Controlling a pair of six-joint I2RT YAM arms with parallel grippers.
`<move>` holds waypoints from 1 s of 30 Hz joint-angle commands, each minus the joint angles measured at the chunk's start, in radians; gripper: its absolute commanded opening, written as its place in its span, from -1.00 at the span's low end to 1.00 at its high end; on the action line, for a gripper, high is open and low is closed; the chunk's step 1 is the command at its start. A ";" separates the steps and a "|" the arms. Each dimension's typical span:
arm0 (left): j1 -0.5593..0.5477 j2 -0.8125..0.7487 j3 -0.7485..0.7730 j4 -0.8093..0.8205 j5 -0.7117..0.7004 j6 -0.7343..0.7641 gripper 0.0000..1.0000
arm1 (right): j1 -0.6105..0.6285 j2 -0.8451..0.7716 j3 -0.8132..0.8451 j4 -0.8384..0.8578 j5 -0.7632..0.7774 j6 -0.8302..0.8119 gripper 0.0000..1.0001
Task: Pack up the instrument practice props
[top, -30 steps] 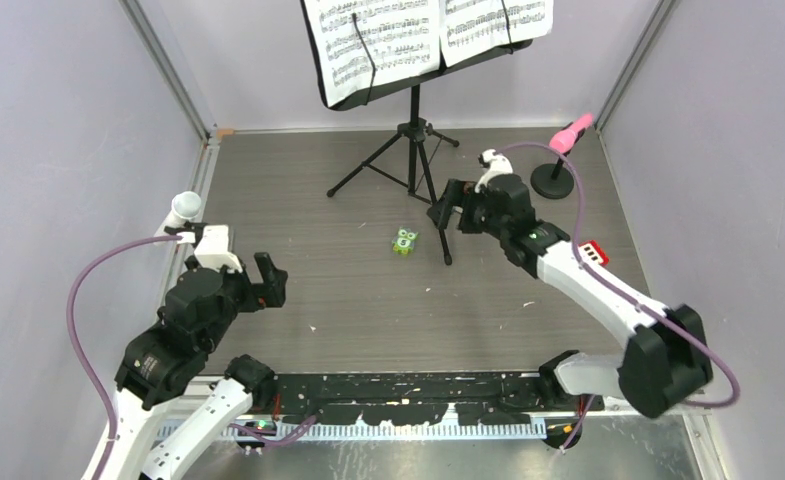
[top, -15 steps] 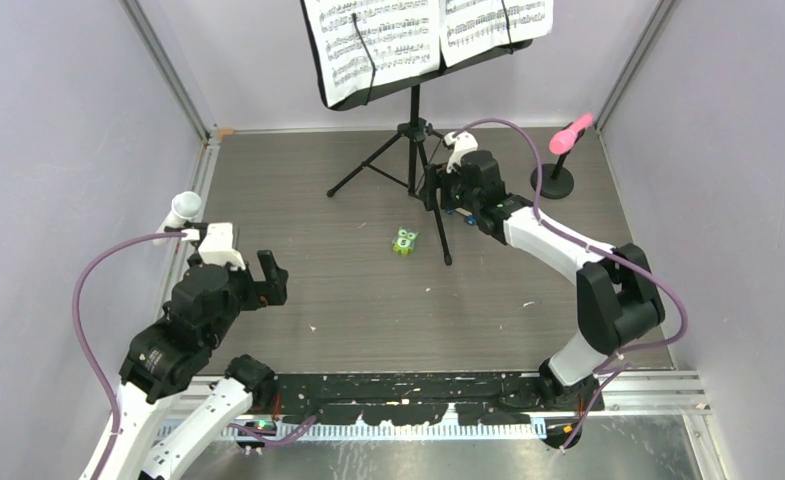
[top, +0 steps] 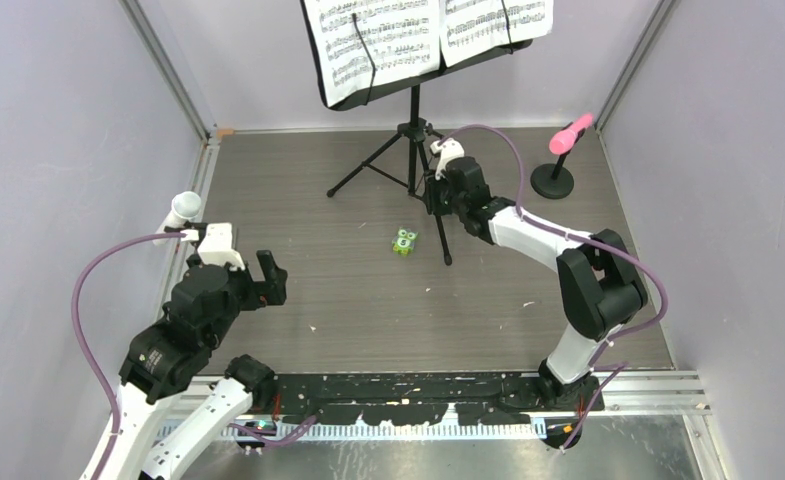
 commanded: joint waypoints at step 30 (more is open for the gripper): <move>0.001 -0.008 -0.006 0.015 -0.016 0.010 0.97 | 0.510 -0.047 -0.115 -0.157 0.898 0.426 -0.99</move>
